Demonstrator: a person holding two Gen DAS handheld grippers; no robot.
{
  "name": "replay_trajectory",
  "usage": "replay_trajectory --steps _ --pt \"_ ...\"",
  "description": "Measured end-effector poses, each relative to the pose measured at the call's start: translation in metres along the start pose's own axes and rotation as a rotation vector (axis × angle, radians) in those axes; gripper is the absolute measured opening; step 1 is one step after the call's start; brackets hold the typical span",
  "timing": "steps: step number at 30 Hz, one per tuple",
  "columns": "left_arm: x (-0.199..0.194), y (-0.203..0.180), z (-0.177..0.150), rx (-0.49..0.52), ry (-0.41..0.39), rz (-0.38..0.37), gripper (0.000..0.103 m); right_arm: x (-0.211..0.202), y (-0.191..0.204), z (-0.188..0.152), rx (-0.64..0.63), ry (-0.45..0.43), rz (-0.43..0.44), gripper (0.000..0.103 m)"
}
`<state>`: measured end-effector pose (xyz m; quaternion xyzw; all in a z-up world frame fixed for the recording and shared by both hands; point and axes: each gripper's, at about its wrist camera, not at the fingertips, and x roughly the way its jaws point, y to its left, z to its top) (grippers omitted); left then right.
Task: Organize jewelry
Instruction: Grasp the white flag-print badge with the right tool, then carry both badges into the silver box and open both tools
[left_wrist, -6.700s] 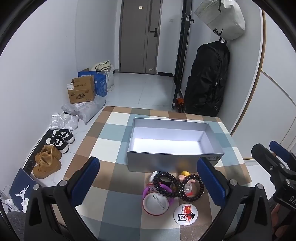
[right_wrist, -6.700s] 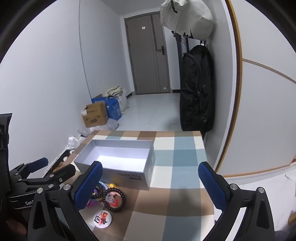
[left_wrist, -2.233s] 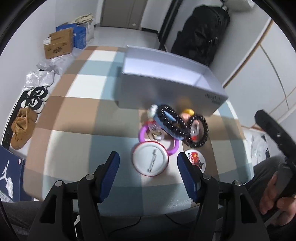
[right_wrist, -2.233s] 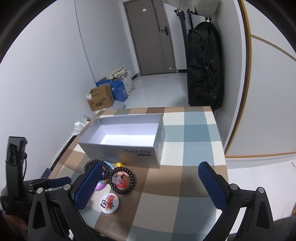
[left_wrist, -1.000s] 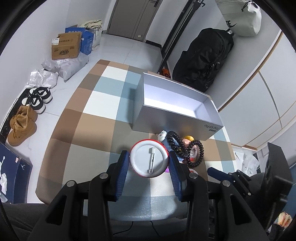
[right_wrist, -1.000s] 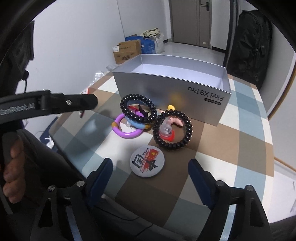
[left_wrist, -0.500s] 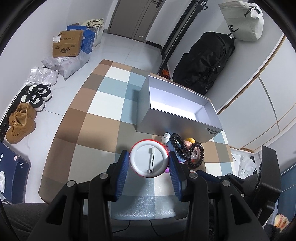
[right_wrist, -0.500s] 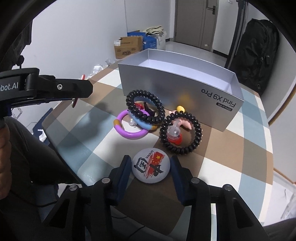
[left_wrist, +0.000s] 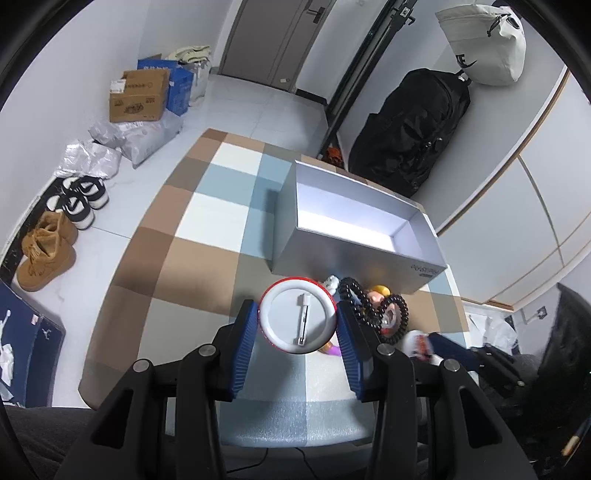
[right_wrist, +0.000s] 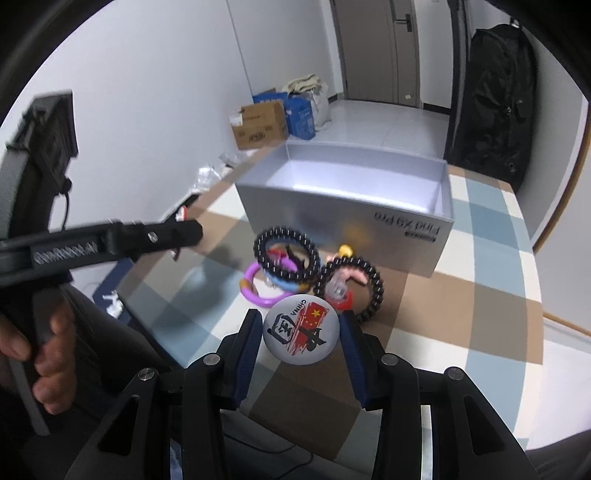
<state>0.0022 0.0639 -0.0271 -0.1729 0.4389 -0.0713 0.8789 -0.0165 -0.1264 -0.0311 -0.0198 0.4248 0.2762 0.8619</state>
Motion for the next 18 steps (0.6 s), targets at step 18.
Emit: replay_trajectory --steps 18 --pt "0.017 -0.041 0.060 0.084 -0.027 0.023 0.037 -0.042 -0.054 0.089 0.060 -0.215 0.006 0.042"
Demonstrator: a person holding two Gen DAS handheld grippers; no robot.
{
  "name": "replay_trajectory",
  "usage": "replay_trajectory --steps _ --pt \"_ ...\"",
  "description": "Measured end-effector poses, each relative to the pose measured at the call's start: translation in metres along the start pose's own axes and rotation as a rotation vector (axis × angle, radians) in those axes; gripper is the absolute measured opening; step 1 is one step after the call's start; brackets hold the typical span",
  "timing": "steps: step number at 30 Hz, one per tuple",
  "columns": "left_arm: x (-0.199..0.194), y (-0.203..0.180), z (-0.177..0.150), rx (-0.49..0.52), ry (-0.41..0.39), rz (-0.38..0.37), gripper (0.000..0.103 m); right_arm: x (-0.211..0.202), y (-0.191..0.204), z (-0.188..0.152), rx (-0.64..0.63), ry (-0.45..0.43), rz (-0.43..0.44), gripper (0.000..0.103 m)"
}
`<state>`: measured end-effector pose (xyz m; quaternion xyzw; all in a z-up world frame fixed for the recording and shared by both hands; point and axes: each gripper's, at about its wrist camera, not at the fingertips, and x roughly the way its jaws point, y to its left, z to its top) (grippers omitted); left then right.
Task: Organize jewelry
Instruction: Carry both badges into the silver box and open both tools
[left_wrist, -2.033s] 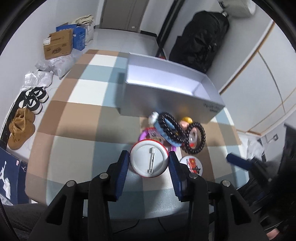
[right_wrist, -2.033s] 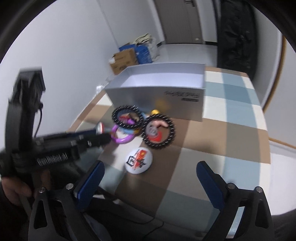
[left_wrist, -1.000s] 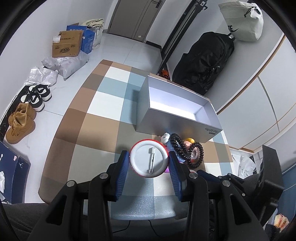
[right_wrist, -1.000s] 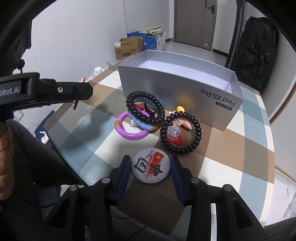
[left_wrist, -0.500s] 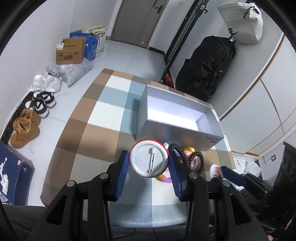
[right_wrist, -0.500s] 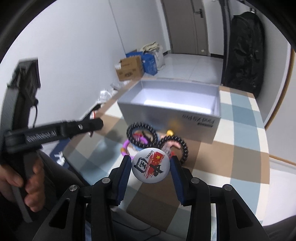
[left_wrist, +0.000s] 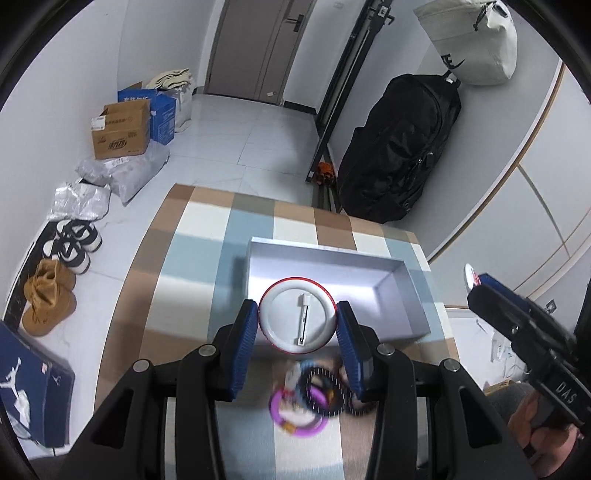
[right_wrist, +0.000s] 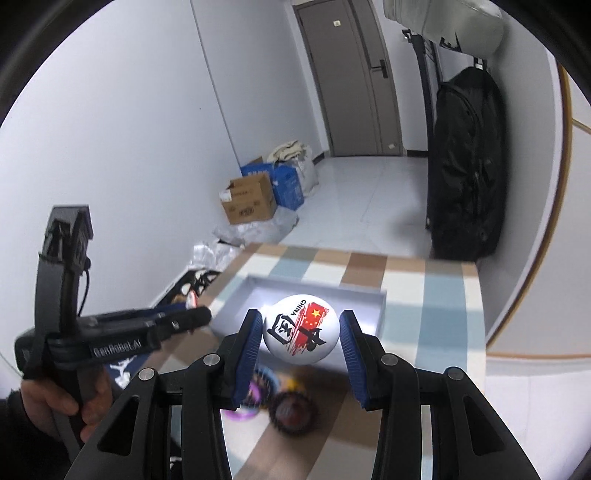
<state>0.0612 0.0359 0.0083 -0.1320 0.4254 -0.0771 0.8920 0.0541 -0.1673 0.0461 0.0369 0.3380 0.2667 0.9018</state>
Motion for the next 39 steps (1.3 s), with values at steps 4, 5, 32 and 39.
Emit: replay_trajectory --steps 4,5,32,39 --pt "0.016 0.000 0.012 0.004 0.017 -0.018 0.037 0.025 -0.009 0.012 0.013 0.043 0.011 0.042" --pt "0.021 0.002 0.015 0.002 0.024 -0.029 0.037 0.031 -0.012 0.013 0.014 0.050 0.021 0.042" --pt "0.079 0.003 0.028 -0.011 0.126 -0.113 0.037 0.112 -0.042 0.003 0.102 0.182 0.145 0.043" --pt "0.074 0.004 0.031 -0.057 0.111 -0.190 0.070 0.094 -0.051 0.007 0.121 0.114 0.101 0.072"
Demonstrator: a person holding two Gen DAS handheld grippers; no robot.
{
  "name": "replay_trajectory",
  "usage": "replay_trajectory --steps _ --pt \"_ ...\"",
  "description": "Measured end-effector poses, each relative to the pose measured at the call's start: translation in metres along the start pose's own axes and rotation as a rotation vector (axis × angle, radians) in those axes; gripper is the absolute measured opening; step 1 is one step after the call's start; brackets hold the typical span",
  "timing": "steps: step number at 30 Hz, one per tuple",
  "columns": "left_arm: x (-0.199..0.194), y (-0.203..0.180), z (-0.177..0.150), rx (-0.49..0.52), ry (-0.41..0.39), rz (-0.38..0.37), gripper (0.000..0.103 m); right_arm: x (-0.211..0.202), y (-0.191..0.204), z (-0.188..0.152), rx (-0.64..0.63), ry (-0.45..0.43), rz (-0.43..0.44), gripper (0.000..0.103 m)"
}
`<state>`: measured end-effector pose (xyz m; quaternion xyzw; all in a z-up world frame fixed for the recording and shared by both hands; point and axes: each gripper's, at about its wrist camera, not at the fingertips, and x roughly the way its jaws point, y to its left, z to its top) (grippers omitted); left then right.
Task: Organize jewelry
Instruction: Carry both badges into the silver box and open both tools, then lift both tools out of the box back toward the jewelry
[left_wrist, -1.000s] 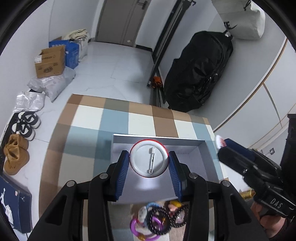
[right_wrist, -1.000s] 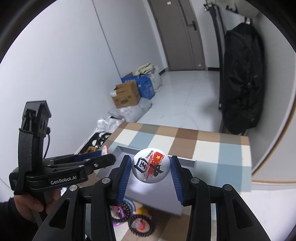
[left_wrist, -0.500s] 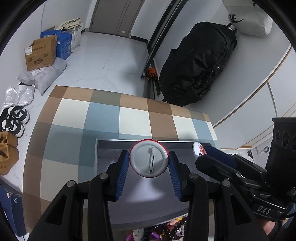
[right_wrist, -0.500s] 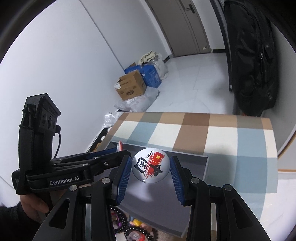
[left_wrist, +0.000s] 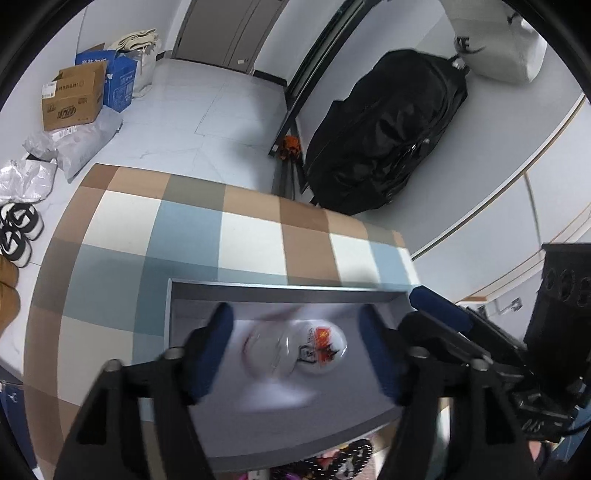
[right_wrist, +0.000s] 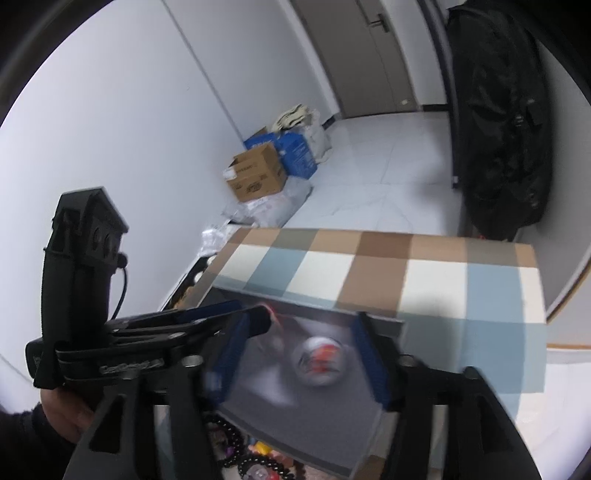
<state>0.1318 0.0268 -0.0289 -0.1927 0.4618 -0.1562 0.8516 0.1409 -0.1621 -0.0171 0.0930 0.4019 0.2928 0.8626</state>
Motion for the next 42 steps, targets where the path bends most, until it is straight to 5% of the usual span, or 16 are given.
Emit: replay_trajectory --steps 13,22,29,35,42 --pt "-0.035 0.000 -0.005 -0.017 -0.071 -0.013 0.075 -0.034 -0.009 -0.004 0.068 -0.082 -0.012 0.089" --pt "-0.059 0.013 -0.030 -0.045 -0.095 0.051 0.076 -0.052 0.010 -0.024 0.027 -0.104 0.023 0.097" --pt "-0.068 0.019 -0.051 -0.056 -0.118 0.151 0.077 -0.056 0.037 -0.044 -0.069 -0.077 0.032 0.097" --pt "-0.075 0.012 -0.066 0.044 -0.163 0.272 0.088 -0.046 0.057 -0.061 -0.136 0.003 0.071 0.097" --pt "-0.084 0.020 -0.073 0.051 -0.171 0.288 0.095 -0.021 0.078 -0.080 -0.208 0.126 0.097 0.095"
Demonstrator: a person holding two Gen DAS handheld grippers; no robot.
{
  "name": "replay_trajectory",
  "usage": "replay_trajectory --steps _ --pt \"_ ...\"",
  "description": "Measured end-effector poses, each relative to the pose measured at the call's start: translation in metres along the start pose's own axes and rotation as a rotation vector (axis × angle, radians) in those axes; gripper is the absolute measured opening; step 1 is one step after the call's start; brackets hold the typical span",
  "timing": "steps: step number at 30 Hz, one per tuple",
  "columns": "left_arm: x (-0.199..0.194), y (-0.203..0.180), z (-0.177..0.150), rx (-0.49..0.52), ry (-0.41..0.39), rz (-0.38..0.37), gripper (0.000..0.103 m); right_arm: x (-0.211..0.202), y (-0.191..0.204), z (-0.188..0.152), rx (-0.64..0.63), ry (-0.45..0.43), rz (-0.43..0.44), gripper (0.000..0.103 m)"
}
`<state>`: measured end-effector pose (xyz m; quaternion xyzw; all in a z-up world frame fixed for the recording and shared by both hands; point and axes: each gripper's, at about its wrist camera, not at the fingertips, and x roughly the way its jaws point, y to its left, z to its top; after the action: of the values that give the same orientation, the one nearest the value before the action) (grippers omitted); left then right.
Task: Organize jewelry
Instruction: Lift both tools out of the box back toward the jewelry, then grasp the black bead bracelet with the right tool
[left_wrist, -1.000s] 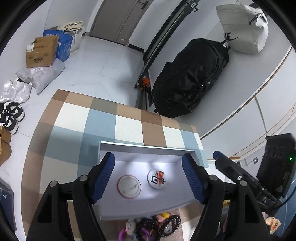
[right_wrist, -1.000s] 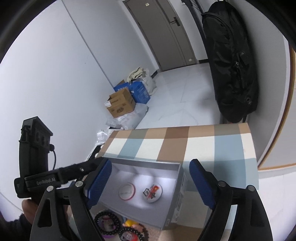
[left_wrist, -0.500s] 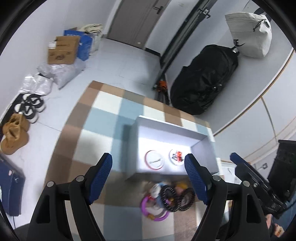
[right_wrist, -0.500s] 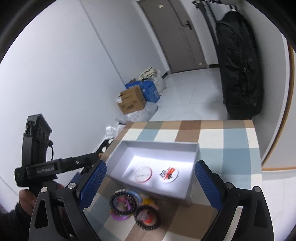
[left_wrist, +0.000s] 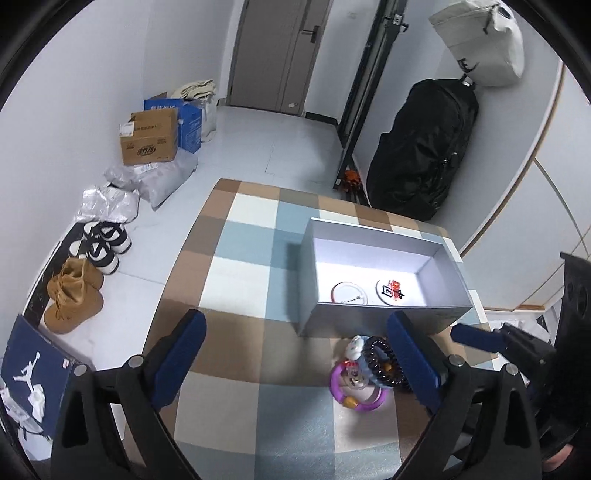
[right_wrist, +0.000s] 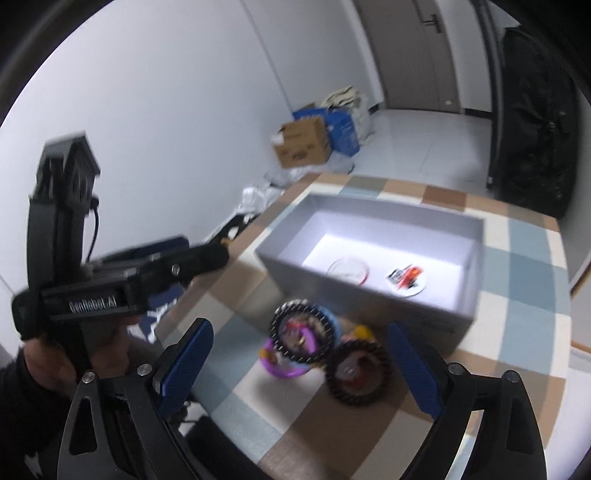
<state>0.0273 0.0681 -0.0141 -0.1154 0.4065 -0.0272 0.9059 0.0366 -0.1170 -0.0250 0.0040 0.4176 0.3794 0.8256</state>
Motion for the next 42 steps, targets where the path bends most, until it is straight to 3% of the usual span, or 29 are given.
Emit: replay_trajectory --steps 8,12,16,21,26,35,38,42 --pt "-0.005 0.024 0.002 -0.063 -0.004 0.015 0.095 0.023 0.011 -0.003 -0.027 0.069 -0.005 0.086" --pt "-0.003 0.034 0.000 -0.085 0.014 0.014 0.095 0.039 0.016 -0.004 -0.044 0.114 -0.028 0.062" --pt "0.000 0.043 -0.002 -0.117 0.040 0.000 0.095 0.046 0.018 -0.003 -0.052 0.120 -0.043 0.047" --pt "0.000 0.047 -0.001 -0.132 0.047 -0.010 0.095 0.048 0.016 -0.003 -0.037 0.129 -0.057 0.016" --pt "0.000 0.046 -0.002 -0.126 0.055 -0.014 0.095 0.042 0.011 0.001 -0.002 0.107 -0.045 0.010" --pt "0.010 0.035 -0.007 -0.083 0.100 -0.031 0.095 0.021 0.002 0.007 0.079 0.031 0.016 0.009" --pt "0.011 0.022 -0.011 -0.033 0.115 -0.085 0.095 0.005 -0.005 0.012 0.116 -0.022 0.044 0.009" --pt "0.007 -0.009 -0.018 0.101 0.091 -0.101 0.095 -0.012 -0.013 0.016 0.152 -0.072 0.053 0.009"
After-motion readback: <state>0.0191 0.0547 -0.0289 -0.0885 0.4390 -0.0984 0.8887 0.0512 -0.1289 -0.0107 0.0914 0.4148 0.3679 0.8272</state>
